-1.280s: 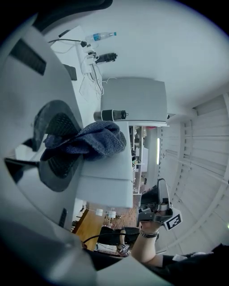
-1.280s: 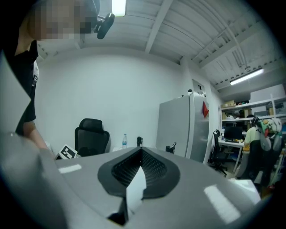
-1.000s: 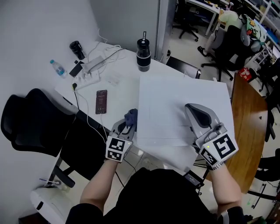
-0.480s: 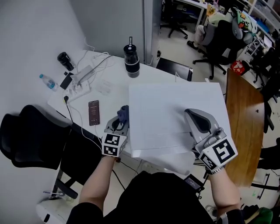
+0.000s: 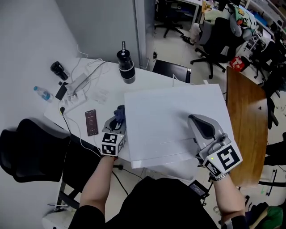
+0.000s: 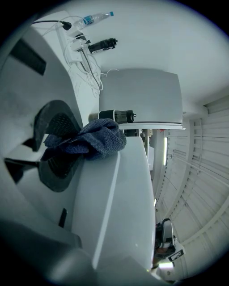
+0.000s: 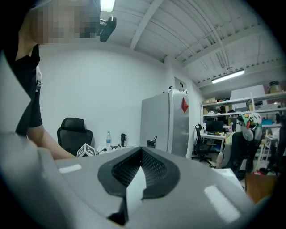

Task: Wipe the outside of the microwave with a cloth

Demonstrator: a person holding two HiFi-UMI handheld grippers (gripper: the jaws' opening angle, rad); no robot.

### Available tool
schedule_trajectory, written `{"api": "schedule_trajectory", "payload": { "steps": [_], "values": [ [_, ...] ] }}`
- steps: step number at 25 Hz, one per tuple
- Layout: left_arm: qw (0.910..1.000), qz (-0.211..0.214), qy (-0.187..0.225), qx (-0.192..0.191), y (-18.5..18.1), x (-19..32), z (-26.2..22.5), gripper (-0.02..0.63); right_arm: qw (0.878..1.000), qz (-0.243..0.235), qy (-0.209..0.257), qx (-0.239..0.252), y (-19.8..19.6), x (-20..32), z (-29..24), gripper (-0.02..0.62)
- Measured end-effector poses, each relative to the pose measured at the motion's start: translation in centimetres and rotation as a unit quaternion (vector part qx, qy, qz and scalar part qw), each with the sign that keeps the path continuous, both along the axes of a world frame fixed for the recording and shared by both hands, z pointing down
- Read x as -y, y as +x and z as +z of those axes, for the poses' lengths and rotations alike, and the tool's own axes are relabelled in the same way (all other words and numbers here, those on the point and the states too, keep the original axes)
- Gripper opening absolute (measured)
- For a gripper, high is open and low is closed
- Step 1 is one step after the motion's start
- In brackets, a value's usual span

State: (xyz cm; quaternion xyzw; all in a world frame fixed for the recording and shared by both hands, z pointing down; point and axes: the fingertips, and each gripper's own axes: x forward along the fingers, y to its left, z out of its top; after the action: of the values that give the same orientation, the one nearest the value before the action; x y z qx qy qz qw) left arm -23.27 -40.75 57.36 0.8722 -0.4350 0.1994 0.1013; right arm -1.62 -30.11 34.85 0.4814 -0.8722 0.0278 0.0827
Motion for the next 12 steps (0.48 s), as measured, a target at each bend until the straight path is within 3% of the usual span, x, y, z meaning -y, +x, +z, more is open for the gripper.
{"api": "schedule_trajectory", "payload": {
  "steps": [12],
  "values": [
    [0.9999,-0.002,-0.01,-0.003,0.2,3.3,0.7,0.078,1.0,0.03,-0.002,0.0,1.3,-0.4,0.3,0.001]
  ]
}}
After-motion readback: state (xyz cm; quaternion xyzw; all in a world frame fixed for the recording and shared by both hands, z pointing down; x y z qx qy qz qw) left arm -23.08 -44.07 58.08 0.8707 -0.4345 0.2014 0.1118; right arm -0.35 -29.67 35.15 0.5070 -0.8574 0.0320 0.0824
